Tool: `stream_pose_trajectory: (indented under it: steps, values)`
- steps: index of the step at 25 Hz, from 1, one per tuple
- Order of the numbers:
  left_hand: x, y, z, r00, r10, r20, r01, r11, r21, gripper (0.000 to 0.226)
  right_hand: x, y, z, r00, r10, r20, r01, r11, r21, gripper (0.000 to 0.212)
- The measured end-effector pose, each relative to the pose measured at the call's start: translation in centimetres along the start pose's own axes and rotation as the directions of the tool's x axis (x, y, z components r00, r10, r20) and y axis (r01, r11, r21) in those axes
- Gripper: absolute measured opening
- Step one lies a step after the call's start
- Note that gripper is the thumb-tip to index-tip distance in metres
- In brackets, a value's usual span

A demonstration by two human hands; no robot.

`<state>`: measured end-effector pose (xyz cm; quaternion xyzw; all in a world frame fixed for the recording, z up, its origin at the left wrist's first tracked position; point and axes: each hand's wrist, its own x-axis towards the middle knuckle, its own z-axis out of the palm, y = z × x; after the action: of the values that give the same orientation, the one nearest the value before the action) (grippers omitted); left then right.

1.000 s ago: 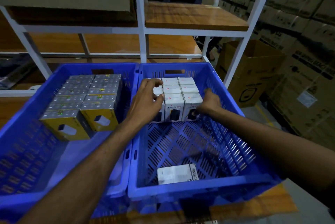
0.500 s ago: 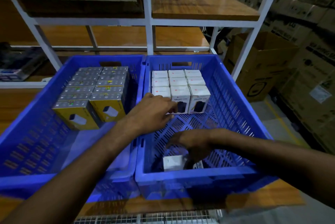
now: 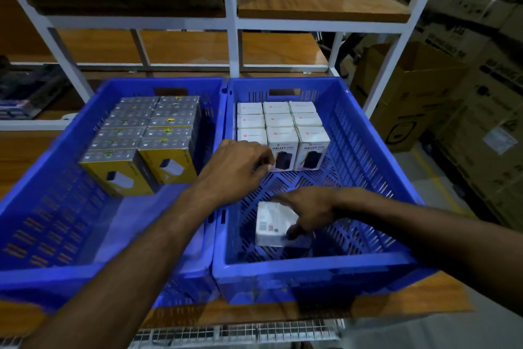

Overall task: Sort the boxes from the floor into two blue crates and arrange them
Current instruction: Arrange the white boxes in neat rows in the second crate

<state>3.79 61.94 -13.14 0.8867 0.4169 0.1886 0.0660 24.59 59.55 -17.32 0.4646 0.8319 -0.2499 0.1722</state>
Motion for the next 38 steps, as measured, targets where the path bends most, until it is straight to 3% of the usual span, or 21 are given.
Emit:
stream_pose_trajectory:
  steps: [4,6,8,12,15,17,19,21,24,29,30,32,33,35,36,38]
  values:
    - [-0.1,0.0,0.0,1.0,-0.014,0.005,0.014,0.999,-0.037,0.012,-0.2,0.2,0.1,0.999,0.052,0.001,-0.052,0.997,0.055,0.085]
    - [-0.2,0.1,-0.2,1.0,-0.027,-0.012,0.026,0.997,-0.071,0.015,-0.5,0.3,-1.3,0.996,0.074,-0.057,-0.07,0.995,0.073,0.067]
    - [-0.3,0.4,-0.5,0.997,-0.061,-0.038,0.056,0.99,-0.126,0.026,-1.2,1.1,-3.5,0.98,0.085,-0.178,-0.035,0.963,0.269,0.049]
    - [-0.4,0.7,-0.6,0.993,-0.116,-0.033,0.112,0.988,-0.106,0.056,-3.0,2.1,-6.5,0.911,0.246,-0.33,0.087,0.668,0.739,0.063]
    - [-0.2,0.6,-0.9,0.993,-0.101,-0.054,0.091,0.983,-0.157,0.073,-3.2,2.0,-7.4,0.898,0.293,-0.329,0.101,0.59,0.801,0.068]
    - [-0.1,0.6,-0.9,0.995,-0.082,-0.064,0.071,0.986,-0.153,0.078,-3.5,2.4,-7.8,0.927,0.26,-0.269,0.114,0.489,0.865,0.074]
    - [-0.1,0.7,-0.9,0.988,-0.117,-0.099,0.102,0.985,-0.142,0.065,-4.0,2.7,-8.2,0.955,0.161,-0.248,0.169,0.392,0.904,0.08]
    - [0.1,0.6,-1.0,0.968,-0.214,-0.127,0.194,0.969,-0.155,0.054,-4.4,2.7,-8.6,0.943,0.118,-0.311,0.256,0.341,0.904,0.072]
    - [0.2,0.6,-1.0,0.956,-0.267,-0.12,0.254,0.96,-0.119,0.058,-4.3,2.7,-8.9,0.863,0.212,-0.459,0.375,0.341,0.862,0.053]
    - [0.3,0.1,-0.6,0.935,-0.272,-0.229,0.212,0.943,-0.256,0.042,-4.5,2.8,-9.2,0.74,0.333,-0.584,0.478,0.35,0.805,0.056]
    - [0.5,-0.3,-0.5,0.916,-0.298,-0.27,0.225,0.936,-0.27,0.037,-4.7,2.6,-9.1,0.718,0.339,-0.608,0.478,0.395,0.785,0.056]
    - [0.6,-0.8,-0.2,0.887,-0.325,-0.328,0.245,0.933,-0.264,0.028,-5.0,1.9,-8.5,0.623,0.323,-0.712,0.46,0.585,0.668,0.058]
    - [0.6,-1.0,-0.1,0.88,-0.334,-0.338,0.25,0.93,-0.268,0.026,-5.2,1.6,-8.1,0.54,0.271,-0.797,0.446,0.711,0.544,0.06]
    - [0.5,-1.1,0.0,0.864,-0.364,-0.348,0.263,0.916,-0.304,0.024,-5.4,1.0,-6.7,0.364,0.011,-0.931,0.376,0.913,0.157,0.06]
    - [0.5,-1.1,-0.1,0.853,-0.38,-0.357,0.271,0.908,-0.32,0.023,-5.5,0.8,-5.9,0.317,-0.146,-0.937,0.308,0.95,-0.043,0.059]
    - [0.6,-1.0,-0.2,0.838,-0.403,-0.368,0.286,0.899,-0.333,0.023,-5.4,0.7,-4.8,0.306,-0.34,-0.889,0.165,0.939,-0.303,0.055]
